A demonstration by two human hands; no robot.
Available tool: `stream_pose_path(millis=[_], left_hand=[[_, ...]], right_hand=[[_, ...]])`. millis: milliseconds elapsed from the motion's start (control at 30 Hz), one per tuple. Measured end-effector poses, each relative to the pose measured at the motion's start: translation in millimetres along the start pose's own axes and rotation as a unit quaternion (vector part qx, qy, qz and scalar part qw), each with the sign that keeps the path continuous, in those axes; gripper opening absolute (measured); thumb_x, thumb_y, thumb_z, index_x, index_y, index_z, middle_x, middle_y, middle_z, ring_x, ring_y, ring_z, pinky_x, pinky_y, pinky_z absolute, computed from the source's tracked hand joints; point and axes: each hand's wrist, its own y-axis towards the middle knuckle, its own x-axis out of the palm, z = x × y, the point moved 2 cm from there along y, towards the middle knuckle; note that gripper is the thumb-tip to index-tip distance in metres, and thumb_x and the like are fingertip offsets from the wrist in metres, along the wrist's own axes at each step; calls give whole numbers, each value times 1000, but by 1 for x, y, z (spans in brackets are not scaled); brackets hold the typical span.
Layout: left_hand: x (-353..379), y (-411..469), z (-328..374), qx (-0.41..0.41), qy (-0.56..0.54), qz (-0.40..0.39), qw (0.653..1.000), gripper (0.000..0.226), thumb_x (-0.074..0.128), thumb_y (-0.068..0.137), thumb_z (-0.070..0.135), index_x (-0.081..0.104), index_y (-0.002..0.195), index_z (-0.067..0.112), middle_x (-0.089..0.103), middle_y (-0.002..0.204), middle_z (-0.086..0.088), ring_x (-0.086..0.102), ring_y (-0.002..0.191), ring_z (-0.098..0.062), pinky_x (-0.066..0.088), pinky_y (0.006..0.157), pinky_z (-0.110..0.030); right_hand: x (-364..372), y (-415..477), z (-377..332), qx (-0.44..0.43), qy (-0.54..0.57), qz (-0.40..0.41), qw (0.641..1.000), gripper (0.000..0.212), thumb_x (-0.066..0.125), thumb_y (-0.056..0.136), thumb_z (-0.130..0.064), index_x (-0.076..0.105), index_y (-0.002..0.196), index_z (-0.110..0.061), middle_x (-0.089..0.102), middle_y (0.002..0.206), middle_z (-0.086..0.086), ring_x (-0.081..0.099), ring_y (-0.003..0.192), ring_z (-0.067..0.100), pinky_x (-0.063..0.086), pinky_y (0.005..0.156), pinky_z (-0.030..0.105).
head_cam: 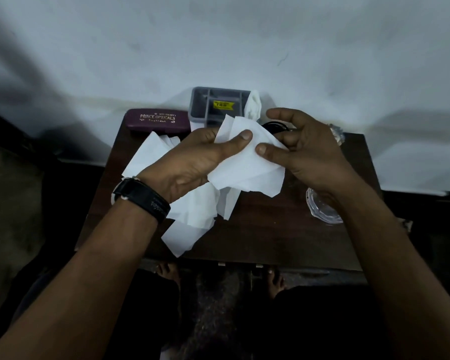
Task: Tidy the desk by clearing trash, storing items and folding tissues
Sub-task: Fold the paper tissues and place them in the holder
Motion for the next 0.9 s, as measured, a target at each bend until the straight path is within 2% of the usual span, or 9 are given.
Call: stream_pose_path(millis=[67, 167, 267, 367, 467, 600, 700, 833, 900], left_hand=[[3, 1, 1, -2, -27, -1, 1000, 36, 60, 100, 38, 72, 121, 11, 79, 114, -5, 76, 103, -17, 63, 83, -29], [5, 5, 2, -19, -128, -1, 992, 50, 51, 102, 50, 67, 130, 11, 75, 123, -8, 72, 115, -24, 58, 100, -40], [2, 11, -3, -35, -247, -31, 968, 60, 50, 103, 52, 57, 143, 8, 63, 142, -15, 60, 133, -32, 44, 115, -49], [-1, 15, -9, -53, -286, -43, 956, 70, 54, 99, 53, 47, 150, 5, 51, 153, -16, 47, 144, -34, 32, 123, -49], [0, 15, -12, -59, -274, -45, 959, 73, 54, 100, 52, 42, 153, 3, 51, 148, -13, 46, 144, -34, 31, 124, -45], [3, 13, -11, -45, -220, -28, 974, 63, 48, 102, 56, 61, 136, 5, 70, 131, -15, 68, 120, -29, 53, 107, -43], [5, 12, -9, -35, -194, -25, 980, 66, 49, 99, 60, 62, 136, 7, 70, 131, -15, 67, 123, -30, 47, 113, -48], [6, 11, -4, -16, -165, -16, 986, 64, 50, 97, 62, 67, 129, 9, 74, 123, -12, 71, 116, -27, 52, 106, -46], [6, 12, -5, -9, -131, 14, 991, 59, 55, 97, 55, 67, 128, 7, 74, 123, -13, 71, 116, -29, 52, 107, -49]], right_hand=[[1, -1, -1, 12, 40, 2, 999, 55, 82, 83, -7, 60, 130, -27, 80, 100, 6, 76, 98, 18, 62, 87, 35], [1, -2, -8, 32, 136, -15, 990, 61, 82, 79, -8, 59, 134, -23, 79, 105, 10, 76, 103, 23, 61, 87, 37], [-3, -5, -14, 40, 230, -52, 971, 66, 76, 73, -8, 58, 137, -16, 77, 113, 15, 74, 108, 25, 61, 89, 36], [-4, -7, -18, 40, 271, -99, 956, 64, 70, 76, -4, 56, 138, -15, 75, 117, 16, 72, 110, 26, 61, 88, 34], [-2, -5, -16, 36, 209, -84, 974, 66, 74, 74, -7, 57, 138, -15, 77, 111, 15, 74, 105, 26, 61, 88, 36], [0, 1, -10, 23, 61, -31, 997, 63, 82, 80, -7, 58, 137, -19, 80, 102, 11, 76, 100, 23, 60, 95, 44], [1, 2, -10, 10, 33, -15, 999, 62, 83, 81, -6, 57, 136, -21, 80, 97, 10, 77, 96, 22, 61, 92, 41], [-1, 4, -11, -3, 10, -7, 1000, 62, 84, 81, -9, 56, 133, -28, 81, 95, 6, 78, 92, 18, 61, 90, 42], [-2, 4, -10, -3, 10, -12, 1000, 63, 84, 81, -9, 56, 134, -27, 81, 94, 5, 77, 92, 16, 61, 90, 42]])
